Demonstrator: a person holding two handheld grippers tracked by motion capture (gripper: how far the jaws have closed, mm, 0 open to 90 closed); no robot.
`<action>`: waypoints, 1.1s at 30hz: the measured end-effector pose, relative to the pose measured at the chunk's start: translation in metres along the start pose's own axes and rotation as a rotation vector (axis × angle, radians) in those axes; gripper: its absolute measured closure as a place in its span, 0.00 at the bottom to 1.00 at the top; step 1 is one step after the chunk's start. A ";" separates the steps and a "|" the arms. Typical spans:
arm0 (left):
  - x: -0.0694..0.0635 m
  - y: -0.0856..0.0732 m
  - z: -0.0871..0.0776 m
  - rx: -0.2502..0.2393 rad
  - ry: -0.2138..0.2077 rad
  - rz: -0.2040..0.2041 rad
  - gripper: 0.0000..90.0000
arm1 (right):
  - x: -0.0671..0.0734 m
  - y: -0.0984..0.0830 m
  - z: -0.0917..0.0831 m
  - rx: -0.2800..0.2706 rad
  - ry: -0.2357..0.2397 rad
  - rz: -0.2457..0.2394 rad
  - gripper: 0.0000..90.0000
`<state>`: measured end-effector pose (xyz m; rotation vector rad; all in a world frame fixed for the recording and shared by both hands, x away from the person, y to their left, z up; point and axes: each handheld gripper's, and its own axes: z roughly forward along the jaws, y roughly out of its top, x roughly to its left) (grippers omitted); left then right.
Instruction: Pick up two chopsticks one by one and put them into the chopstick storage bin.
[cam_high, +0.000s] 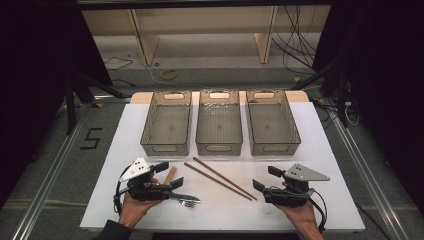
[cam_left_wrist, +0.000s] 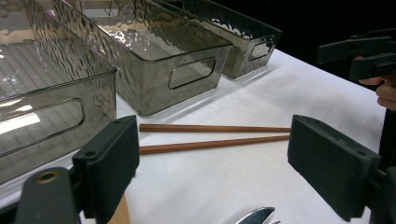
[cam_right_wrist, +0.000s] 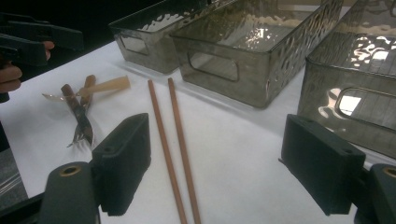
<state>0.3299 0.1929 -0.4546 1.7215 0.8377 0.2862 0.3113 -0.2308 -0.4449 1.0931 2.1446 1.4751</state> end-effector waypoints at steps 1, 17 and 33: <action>0.000 0.000 0.000 0.000 0.000 0.000 0.18 | 0.000 0.000 0.000 0.002 0.000 0.001 0.28; 0.001 0.000 0.001 0.006 0.007 0.000 0.18 | 0.003 0.028 0.014 0.134 0.013 -0.071 0.30; 0.002 0.001 0.001 0.003 0.005 0.000 0.18 | 0.018 0.054 0.086 0.470 0.068 -0.174 0.40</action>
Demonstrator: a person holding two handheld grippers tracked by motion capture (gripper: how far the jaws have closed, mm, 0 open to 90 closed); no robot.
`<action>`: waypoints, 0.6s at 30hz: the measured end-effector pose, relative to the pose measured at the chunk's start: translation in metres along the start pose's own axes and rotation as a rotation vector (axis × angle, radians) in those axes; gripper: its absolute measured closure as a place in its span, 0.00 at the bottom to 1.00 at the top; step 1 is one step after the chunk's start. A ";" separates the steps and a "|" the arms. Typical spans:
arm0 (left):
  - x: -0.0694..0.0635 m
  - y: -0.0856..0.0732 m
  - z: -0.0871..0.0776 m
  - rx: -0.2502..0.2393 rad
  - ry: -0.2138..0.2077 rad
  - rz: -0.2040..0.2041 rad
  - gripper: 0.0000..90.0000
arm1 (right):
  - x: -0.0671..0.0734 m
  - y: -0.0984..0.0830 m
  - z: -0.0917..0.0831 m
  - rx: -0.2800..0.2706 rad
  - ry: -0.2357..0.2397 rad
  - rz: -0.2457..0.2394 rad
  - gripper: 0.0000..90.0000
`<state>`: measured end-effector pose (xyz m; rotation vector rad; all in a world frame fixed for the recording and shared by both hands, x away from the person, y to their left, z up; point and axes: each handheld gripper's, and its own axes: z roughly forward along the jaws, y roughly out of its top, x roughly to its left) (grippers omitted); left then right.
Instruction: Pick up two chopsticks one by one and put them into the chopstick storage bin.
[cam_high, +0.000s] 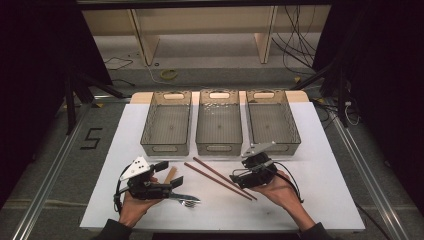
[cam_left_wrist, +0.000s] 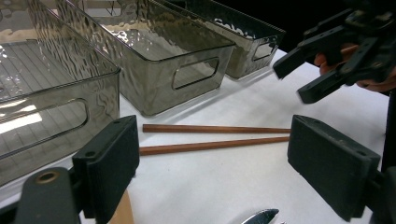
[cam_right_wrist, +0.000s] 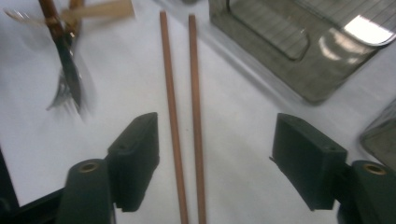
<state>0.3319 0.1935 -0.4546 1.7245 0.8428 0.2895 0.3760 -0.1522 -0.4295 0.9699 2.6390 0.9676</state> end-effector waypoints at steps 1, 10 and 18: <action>0.000 0.000 0.000 -0.002 0.000 0.000 0.18 | 0.000 0.002 0.003 0.025 -0.002 -0.004 0.42; 0.000 0.000 0.000 -0.001 0.001 0.003 0.18 | 0.000 0.013 0.030 0.182 0.012 -0.044 0.55; 0.000 0.001 0.000 -0.006 0.003 0.000 0.18 | 0.000 0.022 0.047 0.262 0.028 -0.078 0.65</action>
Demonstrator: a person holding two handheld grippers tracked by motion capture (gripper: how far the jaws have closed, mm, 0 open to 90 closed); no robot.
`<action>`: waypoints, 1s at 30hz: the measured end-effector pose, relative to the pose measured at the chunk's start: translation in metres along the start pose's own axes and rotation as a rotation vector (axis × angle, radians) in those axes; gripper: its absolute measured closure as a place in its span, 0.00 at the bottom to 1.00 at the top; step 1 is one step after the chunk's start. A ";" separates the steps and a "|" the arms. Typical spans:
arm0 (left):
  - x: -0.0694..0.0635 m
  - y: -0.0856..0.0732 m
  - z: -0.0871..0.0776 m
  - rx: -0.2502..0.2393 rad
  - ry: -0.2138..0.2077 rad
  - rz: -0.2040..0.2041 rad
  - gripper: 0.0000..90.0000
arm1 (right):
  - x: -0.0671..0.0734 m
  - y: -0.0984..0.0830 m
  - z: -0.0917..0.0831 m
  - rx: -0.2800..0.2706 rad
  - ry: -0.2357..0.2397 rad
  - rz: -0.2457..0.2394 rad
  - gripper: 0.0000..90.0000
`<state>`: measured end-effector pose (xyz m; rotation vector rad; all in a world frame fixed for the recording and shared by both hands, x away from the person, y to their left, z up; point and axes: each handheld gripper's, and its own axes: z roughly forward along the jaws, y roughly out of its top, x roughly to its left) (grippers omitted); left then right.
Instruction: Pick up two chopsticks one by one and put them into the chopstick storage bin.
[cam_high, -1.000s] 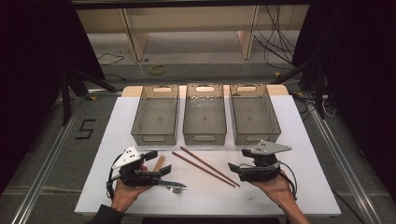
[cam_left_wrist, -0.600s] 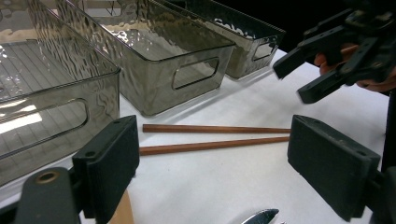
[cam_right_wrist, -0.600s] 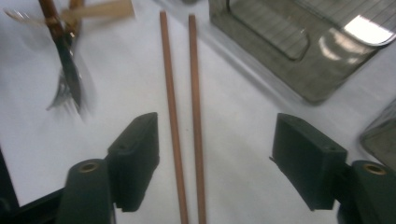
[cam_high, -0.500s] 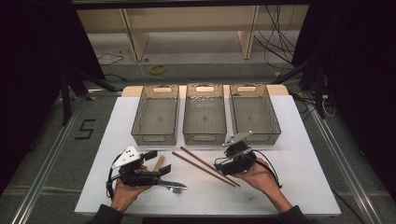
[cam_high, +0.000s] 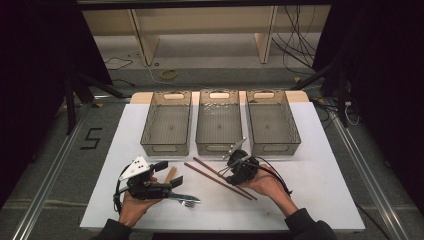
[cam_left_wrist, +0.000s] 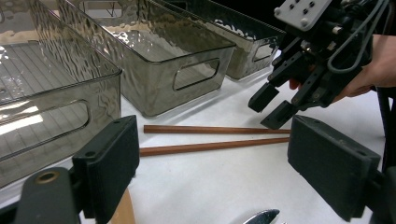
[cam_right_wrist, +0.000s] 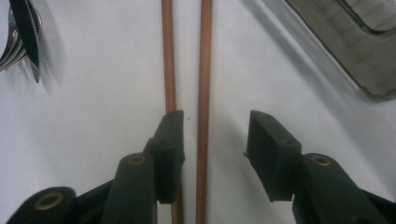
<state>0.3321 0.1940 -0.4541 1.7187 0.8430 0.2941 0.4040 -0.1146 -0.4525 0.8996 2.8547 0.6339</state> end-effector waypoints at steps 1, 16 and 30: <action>0.000 0.000 0.000 0.000 -0.001 -0.001 0.18 | 0.000 0.001 0.001 0.009 0.002 -0.005 0.66; 0.000 0.000 0.000 0.000 0.000 0.004 0.18 | 0.001 0.008 0.011 0.068 0.003 -0.025 0.76; 0.000 0.000 0.000 0.000 0.000 0.005 0.18 | 0.002 0.013 0.016 0.106 -0.016 -0.073 0.83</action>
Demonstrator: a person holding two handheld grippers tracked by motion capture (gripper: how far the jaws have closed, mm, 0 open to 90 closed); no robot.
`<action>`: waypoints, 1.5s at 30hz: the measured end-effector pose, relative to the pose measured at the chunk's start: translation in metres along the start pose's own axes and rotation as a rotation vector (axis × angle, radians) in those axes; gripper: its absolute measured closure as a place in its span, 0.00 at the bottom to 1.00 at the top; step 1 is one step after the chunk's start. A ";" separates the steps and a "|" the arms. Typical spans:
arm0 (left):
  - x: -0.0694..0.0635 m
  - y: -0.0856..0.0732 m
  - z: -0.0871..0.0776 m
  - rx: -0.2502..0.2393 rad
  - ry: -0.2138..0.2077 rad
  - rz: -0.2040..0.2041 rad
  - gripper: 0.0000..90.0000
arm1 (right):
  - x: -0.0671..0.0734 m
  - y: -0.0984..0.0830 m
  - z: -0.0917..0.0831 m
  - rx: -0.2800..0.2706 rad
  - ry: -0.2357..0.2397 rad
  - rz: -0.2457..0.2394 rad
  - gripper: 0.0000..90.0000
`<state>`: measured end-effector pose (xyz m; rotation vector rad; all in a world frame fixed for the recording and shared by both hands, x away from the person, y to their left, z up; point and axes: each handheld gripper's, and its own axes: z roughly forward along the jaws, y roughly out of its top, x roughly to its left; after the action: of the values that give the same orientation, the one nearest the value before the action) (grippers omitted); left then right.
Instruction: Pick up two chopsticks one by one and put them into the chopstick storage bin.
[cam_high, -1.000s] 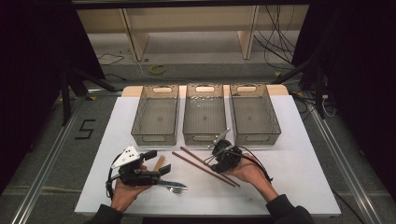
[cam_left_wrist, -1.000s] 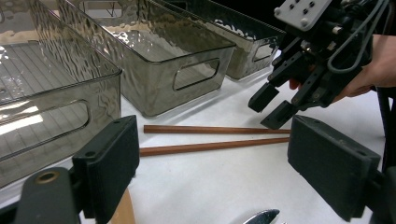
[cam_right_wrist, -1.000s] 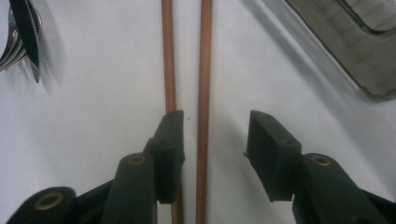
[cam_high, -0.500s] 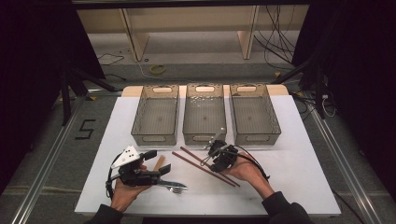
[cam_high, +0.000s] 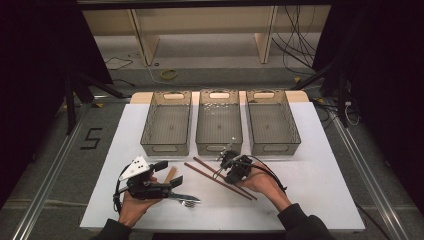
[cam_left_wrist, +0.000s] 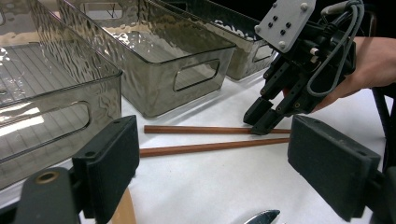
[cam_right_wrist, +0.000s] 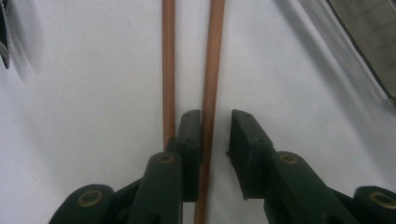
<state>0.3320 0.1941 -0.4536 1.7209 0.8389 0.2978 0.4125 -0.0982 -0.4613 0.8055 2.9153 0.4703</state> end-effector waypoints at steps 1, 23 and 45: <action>0.000 0.000 0.000 0.000 0.000 0.001 0.18 | 0.000 0.001 0.000 0.003 -0.001 0.001 0.83; 0.000 0.000 0.000 -0.001 0.001 0.003 0.18 | -0.001 0.010 0.001 0.064 -0.014 -0.030 0.94; 0.001 0.000 0.001 0.004 0.006 0.001 0.18 | -0.001 0.001 -0.017 0.002 -0.004 -0.084 0.95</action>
<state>0.3329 0.1941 -0.4537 1.7246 0.8439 0.3021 0.4113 -0.1026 -0.4451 0.6794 2.9323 0.4582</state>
